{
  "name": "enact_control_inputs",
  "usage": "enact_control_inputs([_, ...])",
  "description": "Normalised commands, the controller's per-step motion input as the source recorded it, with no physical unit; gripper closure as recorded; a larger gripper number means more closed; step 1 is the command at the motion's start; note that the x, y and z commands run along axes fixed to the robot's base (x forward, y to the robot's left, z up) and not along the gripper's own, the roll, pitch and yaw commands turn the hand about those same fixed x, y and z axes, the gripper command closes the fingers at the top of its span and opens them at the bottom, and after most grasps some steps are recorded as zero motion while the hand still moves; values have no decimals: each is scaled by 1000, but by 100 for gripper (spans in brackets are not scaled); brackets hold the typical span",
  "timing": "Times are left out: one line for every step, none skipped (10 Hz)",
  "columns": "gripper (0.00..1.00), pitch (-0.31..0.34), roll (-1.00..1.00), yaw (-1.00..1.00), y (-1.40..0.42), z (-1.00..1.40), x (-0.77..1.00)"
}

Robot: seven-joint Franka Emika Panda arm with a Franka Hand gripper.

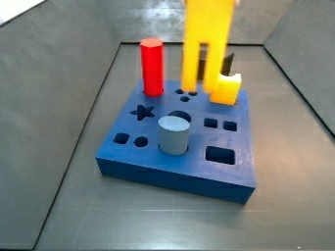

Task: Pick up the double-square object. Move up. Rotate the double-square object. Place the double-square object on the fixture. Regrasp the double-square object. Move to above the board. Insert the double-square object.
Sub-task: Insert the double-square object.

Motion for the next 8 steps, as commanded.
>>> enact_control_inputs([100,-99,-77,0,-63,-809,1000])
enact_control_inputs([100,6,33,0,-160,-629,1000])
enact_control_inputs([100,216,184,0,-243,-417,937])
enact_control_inputs([100,266,306,-6,-303,0,491])
enact_control_inputs([100,180,246,0,-194,-9,226])
enact_control_inputs([100,181,356,0,-277,-140,166])
enact_control_inputs([100,154,380,0,-217,-311,386])
enact_control_inputs([100,159,356,-57,-129,-277,483])
